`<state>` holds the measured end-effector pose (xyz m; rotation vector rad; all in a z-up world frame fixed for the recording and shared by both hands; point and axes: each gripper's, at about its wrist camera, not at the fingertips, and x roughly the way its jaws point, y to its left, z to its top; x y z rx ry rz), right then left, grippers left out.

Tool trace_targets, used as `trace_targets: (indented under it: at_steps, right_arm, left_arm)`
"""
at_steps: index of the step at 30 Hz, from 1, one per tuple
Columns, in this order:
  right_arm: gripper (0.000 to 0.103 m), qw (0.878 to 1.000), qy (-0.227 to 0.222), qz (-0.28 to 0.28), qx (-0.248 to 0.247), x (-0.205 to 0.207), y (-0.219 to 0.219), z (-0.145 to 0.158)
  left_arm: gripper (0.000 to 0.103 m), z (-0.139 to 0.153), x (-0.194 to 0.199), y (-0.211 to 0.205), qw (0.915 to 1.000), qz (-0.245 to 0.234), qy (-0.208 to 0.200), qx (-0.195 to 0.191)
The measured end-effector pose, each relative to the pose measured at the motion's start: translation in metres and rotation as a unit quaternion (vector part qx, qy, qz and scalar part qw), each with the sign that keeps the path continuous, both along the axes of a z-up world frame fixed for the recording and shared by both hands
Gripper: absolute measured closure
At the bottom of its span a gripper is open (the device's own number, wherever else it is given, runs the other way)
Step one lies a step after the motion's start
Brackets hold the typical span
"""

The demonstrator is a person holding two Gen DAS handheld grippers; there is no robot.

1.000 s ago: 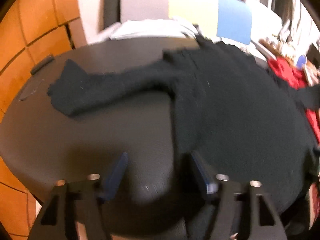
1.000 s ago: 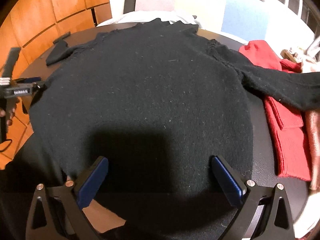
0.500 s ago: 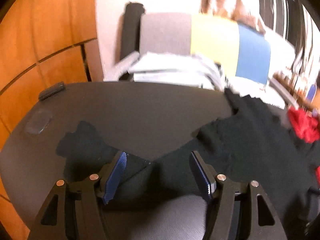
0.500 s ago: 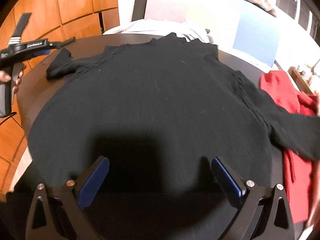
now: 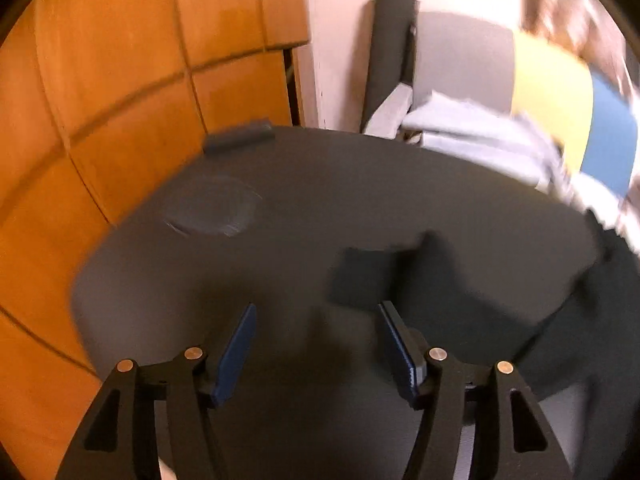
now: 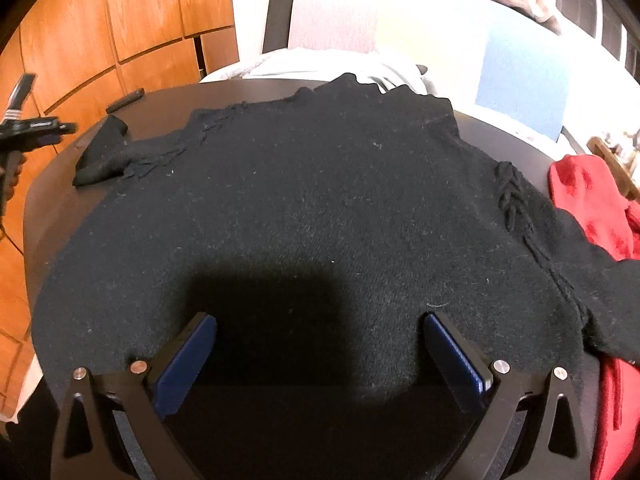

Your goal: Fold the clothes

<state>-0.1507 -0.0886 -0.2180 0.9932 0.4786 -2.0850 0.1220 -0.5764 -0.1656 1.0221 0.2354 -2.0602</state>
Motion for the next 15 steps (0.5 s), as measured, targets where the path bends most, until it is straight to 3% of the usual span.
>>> trace_targets:
  at_steps: [1, 3, 6, 8, 10, 15]
  right_arm:
    - [0.0, 1.0, 0.001, 0.0, 0.0, 0.0, 0.0, 0.0]
    - [0.0, 1.0, 0.003, -0.001, 0.0, 0.001, 0.0, 0.0]
    - [0.0, 1.0, 0.005, -0.002, 0.0, 0.001, 0.0, -0.001]
    - [0.0, 1.0, 0.007, -0.003, 0.003, 0.001, -0.001, -0.001]
    - [0.0, 1.0, 0.008, -0.003, 0.004, 0.001, -0.001, -0.001]
    - [0.0, 1.0, 0.01, -0.005, 0.006, 0.001, -0.002, -0.001]
  left_arm:
    - [0.04, -0.004, 0.0, -0.001, 0.9996, -0.021, -0.018, -0.011]
    - [0.04, -0.014, 0.0, -0.008, 0.9978, -0.054, -0.037, 0.01]
    - [0.04, -0.027, -0.001, -0.041, 0.9935, -0.048, 0.019, 0.102]
    - [0.04, -0.034, -0.001, -0.064, 0.9893, -0.02, 0.057, 0.133]
    - [0.04, -0.043, -0.01, -0.08, 0.9879, -0.013, 0.057, 0.144]
    - [0.04, -0.061, -0.045, -0.098, 0.9794, -0.046, 0.061, 0.187]
